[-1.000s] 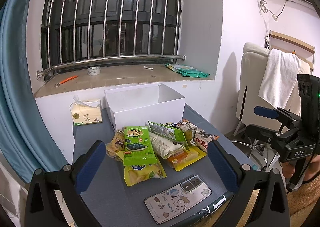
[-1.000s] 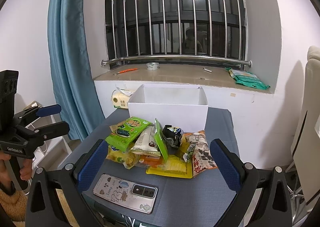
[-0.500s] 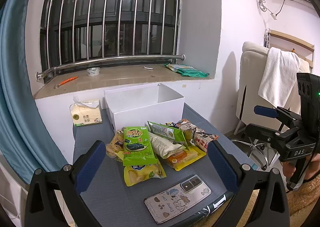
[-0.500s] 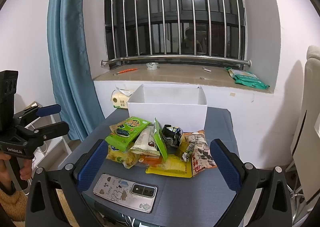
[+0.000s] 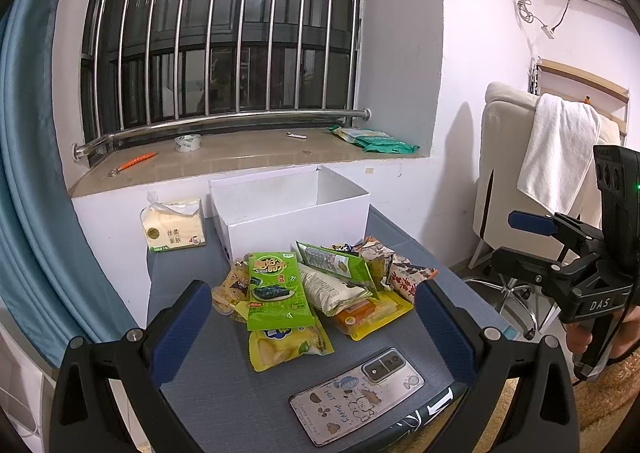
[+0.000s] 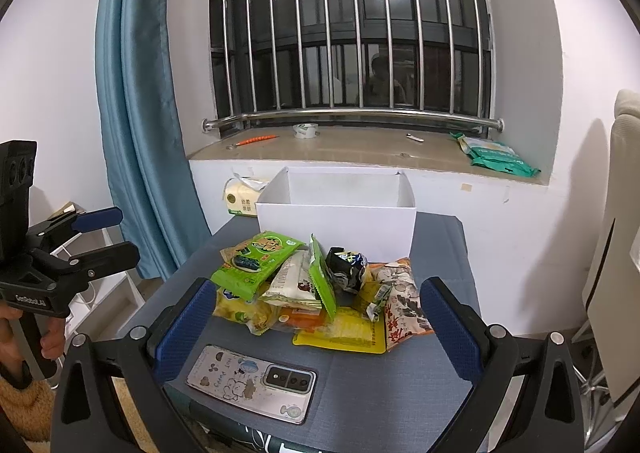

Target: Organize snacks

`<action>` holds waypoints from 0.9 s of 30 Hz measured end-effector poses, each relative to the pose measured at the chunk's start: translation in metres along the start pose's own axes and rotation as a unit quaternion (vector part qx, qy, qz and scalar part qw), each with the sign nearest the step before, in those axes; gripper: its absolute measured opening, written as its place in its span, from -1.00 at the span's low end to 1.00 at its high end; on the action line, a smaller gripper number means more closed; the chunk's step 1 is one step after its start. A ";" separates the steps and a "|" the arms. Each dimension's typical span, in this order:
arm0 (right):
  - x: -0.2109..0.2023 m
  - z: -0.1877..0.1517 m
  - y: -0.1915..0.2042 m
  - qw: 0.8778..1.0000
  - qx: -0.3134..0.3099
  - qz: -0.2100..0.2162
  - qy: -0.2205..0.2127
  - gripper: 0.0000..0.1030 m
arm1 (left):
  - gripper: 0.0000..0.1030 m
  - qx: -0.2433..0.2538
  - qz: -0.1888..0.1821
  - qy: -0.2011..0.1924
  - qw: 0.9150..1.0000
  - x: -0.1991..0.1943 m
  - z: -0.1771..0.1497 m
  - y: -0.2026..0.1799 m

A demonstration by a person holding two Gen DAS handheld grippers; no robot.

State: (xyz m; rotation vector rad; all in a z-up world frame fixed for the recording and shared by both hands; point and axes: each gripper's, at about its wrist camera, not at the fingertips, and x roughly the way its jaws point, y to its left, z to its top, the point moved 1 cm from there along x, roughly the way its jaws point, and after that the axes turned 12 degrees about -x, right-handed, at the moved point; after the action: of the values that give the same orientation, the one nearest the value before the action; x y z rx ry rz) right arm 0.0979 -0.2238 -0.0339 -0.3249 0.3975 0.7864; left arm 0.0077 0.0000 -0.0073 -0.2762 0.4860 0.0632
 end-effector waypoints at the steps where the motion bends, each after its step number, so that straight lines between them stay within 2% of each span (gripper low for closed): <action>1: 0.000 0.000 0.000 1.000 0.000 0.000 0.000 1.00 | 1.00 0.002 0.001 -0.001 1.000 0.000 0.000 0.000; 22: 0.000 0.000 0.000 1.000 0.002 0.004 0.001 1.00 | 1.00 0.003 0.005 -0.003 1.000 -0.002 0.001 -0.002; 27: 0.006 -0.002 -0.002 1.000 0.013 0.018 0.005 1.00 | 1.00 0.004 0.005 0.000 1.000 -0.002 0.000 -0.001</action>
State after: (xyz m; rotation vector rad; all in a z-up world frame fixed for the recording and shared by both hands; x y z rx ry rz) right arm 0.1025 -0.2225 -0.0378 -0.2984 0.4235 0.8144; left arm 0.0060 -0.0013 -0.0065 -0.2652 0.4877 0.0699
